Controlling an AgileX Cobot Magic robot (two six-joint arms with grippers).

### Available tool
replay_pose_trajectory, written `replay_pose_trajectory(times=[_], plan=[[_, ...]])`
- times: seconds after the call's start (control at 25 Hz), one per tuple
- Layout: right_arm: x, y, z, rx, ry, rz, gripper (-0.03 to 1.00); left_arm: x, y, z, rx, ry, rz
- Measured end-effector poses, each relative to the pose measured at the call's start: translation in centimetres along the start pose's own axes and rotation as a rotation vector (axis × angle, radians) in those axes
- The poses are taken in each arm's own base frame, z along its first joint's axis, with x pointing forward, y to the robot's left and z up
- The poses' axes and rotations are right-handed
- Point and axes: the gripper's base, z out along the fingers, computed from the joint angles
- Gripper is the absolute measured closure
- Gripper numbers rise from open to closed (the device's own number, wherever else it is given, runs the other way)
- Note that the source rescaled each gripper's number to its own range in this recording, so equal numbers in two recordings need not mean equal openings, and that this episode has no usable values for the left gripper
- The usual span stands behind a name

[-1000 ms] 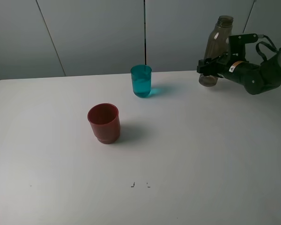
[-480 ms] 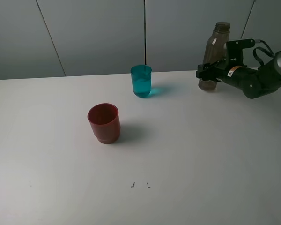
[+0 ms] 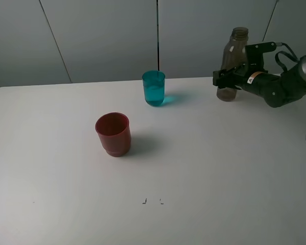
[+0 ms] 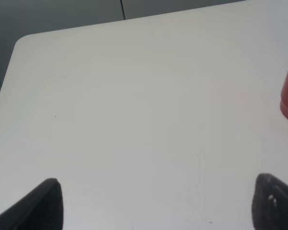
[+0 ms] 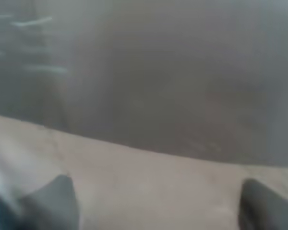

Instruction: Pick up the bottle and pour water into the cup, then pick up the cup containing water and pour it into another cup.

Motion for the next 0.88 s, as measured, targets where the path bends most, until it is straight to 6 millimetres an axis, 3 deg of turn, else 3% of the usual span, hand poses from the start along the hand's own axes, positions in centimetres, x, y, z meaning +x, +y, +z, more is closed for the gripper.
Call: replay_pose_trajectory(times=[0.08,0.24,0.28,0.52,0.88], plan=[[0.0,0.0,0.0,-0.005,0.001,-0.005,0.45,0.0,0.0,0.0,0.000,0.000,0.000],[0.0,0.2,-0.1,-0.010,0.032,-0.021,0.04,0.0,0.0,0.0,0.000,0.000,0.000],[-0.2,0.1,-0.2,-0.006,0.040,-0.023,0.00,0.0,0.0,0.0,0.000,0.000,0.000],[-0.4,0.4,-2.1,0.005,0.107,-0.031,-0.02,0.0,0.0,0.0,0.000,0.000,0.000],[0.2,1.1,-7.6,0.034,0.292,-0.024,-0.03,0.0,0.0,0.0,0.000,0.000,0.000]])
